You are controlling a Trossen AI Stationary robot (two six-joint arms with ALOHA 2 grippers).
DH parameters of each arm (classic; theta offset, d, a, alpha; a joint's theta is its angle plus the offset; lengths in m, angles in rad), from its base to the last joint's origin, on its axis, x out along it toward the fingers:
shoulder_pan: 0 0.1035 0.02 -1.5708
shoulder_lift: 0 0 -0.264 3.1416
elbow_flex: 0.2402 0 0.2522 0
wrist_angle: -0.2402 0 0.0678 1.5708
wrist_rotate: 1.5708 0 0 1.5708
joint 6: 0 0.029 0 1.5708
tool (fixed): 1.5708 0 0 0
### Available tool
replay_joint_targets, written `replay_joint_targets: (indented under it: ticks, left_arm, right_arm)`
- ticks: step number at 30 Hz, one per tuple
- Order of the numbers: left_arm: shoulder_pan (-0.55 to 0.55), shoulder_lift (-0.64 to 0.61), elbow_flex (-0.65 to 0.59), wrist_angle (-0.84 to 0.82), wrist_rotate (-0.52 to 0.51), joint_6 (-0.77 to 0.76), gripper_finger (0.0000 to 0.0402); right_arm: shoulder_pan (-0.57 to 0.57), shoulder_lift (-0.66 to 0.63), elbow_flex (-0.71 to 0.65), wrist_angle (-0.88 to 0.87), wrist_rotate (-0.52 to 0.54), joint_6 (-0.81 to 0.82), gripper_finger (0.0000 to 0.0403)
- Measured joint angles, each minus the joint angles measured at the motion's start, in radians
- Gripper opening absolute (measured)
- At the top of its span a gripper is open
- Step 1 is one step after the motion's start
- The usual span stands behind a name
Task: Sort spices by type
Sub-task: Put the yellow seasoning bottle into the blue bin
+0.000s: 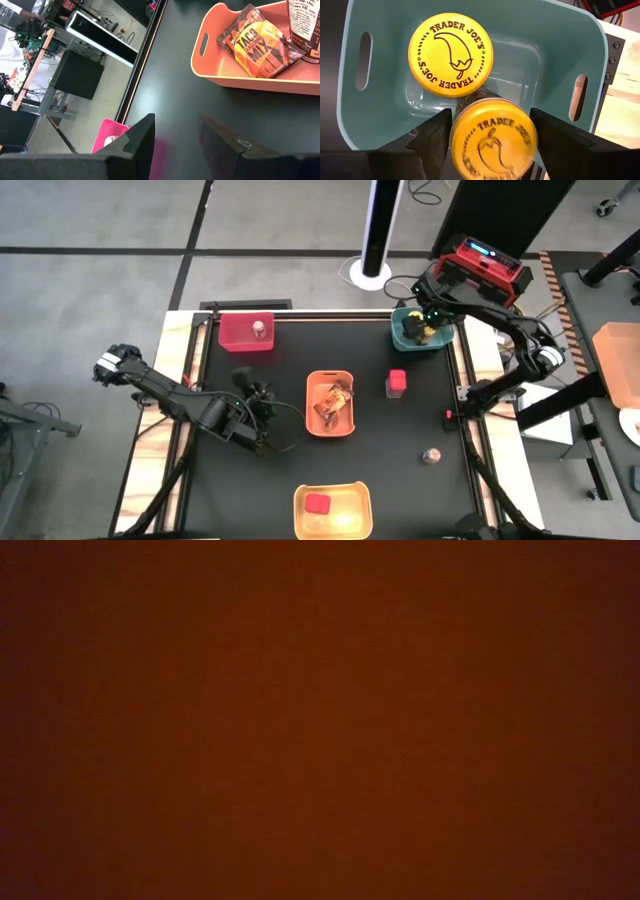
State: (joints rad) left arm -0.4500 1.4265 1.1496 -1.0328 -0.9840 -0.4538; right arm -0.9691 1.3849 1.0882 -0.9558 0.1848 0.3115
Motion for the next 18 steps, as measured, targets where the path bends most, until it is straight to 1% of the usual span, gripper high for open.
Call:
replay_joint_targets:
  ticks: [6,10,14,18]
  left_arm:
    - [0.000,0.000,0.000,0.000,0.000,0.000,0.0129]
    - [0.000,0.000,0.000,0.000,0.000,0.000,0.0129]
    - [0.000,0.000,0.000,0.000,0.000,0.000,0.0129]
    - [0.000,0.000,0.000,0.002,0.000,0.000,0.0129]
  right_arm:
    - [0.000,0.000,0.000,0.000,0.001,0.000,0.0306]
    - [0.000,-0.009,0.008,-0.013,0.001,-0.005,0.0326]
    - [0.000,-0.021,0.060,-0.048,0.002,0.009,0.0334]
    - [0.009,-0.040,0.122,-0.084,0.023,0.016,0.0329]
